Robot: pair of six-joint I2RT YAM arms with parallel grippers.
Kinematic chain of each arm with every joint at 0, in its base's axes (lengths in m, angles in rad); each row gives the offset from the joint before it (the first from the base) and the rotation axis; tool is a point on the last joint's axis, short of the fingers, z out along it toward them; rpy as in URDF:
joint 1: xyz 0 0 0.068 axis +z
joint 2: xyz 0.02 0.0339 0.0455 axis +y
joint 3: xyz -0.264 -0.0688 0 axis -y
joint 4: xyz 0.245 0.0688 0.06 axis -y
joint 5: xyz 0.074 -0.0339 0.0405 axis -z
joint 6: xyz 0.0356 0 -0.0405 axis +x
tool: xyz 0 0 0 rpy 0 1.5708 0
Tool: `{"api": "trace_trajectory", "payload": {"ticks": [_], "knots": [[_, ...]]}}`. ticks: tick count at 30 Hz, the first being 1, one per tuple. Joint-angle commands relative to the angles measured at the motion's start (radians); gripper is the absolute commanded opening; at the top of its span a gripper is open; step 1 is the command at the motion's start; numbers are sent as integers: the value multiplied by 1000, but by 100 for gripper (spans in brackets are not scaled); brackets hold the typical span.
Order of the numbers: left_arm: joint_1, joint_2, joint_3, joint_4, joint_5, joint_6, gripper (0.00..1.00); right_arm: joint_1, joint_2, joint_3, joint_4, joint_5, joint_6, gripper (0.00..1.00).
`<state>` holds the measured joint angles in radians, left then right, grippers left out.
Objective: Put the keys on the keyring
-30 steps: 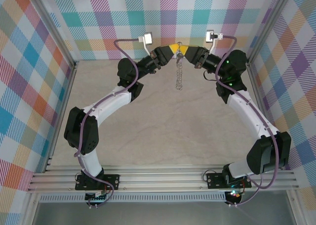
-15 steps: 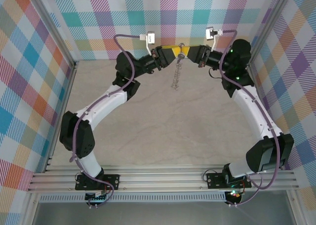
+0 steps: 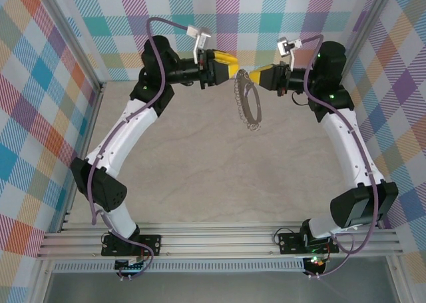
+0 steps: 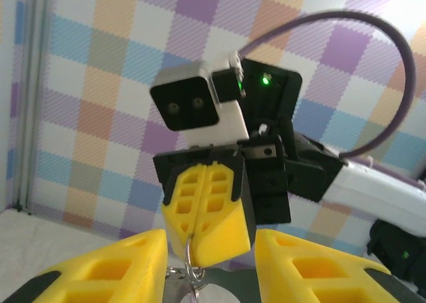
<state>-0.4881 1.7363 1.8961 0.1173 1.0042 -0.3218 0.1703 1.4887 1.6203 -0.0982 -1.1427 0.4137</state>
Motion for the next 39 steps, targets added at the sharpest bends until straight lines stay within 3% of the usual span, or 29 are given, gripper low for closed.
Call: {"api": "trace_trajectory", "payload": {"ticks": [1, 8, 17, 30, 39], "knots": [[5, 26, 30, -79, 89, 43, 36, -5, 2, 25, -15, -45, -42, 0], [-2, 37, 14, -84, 93, 17, 34, -5, -2, -9, 47, -30, 1, 0], [-16, 44, -67, 140, 68, -154, 35, -3, -2, -29, 89, -24, 30, 0], [-52, 68, -45, 165, 65, -177, 34, -4, -1, -46, 121, -15, 49, 0], [-58, 70, -49, 162, 66, -178, 22, -5, -2, -51, 126, -4, 51, 0]]}}
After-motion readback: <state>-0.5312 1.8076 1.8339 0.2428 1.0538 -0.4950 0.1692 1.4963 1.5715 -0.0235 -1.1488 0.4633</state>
